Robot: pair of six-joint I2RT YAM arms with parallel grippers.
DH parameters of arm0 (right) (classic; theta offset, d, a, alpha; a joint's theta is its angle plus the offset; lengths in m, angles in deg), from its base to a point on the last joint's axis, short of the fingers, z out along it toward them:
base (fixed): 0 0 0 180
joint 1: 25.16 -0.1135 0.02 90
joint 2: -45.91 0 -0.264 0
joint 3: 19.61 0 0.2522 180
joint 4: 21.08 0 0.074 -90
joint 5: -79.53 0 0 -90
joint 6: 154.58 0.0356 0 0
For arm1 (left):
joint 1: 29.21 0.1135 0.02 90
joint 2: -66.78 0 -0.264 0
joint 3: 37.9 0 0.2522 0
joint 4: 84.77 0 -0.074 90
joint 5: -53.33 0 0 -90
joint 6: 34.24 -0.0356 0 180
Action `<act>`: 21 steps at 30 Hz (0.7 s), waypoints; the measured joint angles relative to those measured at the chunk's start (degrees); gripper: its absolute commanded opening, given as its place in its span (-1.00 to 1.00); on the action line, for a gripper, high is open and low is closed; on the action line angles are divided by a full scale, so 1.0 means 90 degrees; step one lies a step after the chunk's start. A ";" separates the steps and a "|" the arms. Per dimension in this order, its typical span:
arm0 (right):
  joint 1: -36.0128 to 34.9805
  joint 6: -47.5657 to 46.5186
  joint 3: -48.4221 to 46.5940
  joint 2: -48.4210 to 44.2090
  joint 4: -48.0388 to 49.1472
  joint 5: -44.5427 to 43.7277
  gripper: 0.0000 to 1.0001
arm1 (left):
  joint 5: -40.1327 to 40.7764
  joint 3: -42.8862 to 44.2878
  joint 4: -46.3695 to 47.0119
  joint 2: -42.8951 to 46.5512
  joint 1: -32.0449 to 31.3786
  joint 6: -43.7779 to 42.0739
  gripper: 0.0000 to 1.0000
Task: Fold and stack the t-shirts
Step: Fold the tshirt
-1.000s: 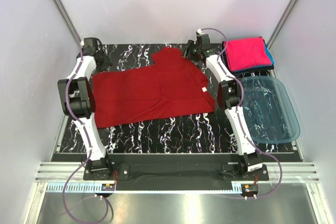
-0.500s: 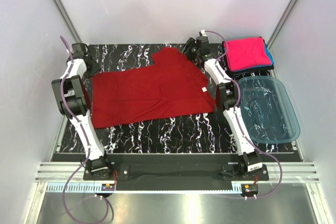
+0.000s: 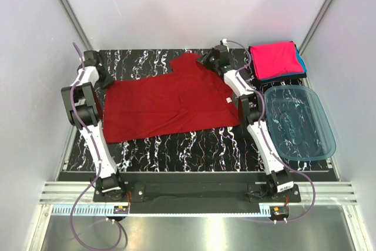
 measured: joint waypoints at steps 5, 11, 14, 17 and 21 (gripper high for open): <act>0.0005 -0.0022 0.0287 -0.0075 0.0121 -0.0070 -1.00 | -0.0308 0.0189 0.0012 -0.0143 0.0017 -0.0032 -0.50; 0.0097 -0.0534 0.1304 -0.0789 0.0032 -0.0435 -1.00 | -0.0440 0.0260 0.0039 -0.0202 -0.0002 -0.0022 -0.75; 0.0219 -0.0886 0.1681 -0.1088 -0.0109 -0.0529 -1.00 | -0.0517 0.0262 0.0039 -0.0206 -0.0005 0.0005 -1.00; 0.0347 -0.1241 0.1688 -0.1129 -0.0180 -0.0474 -1.00 | -0.0673 0.0299 0.0032 -0.0228 -0.0010 -0.0015 -1.00; 0.0442 -0.1659 0.1685 -0.1137 -0.0160 -0.0328 -1.00 | -0.0767 0.0301 0.0017 -0.0228 -0.0041 -0.0022 -1.00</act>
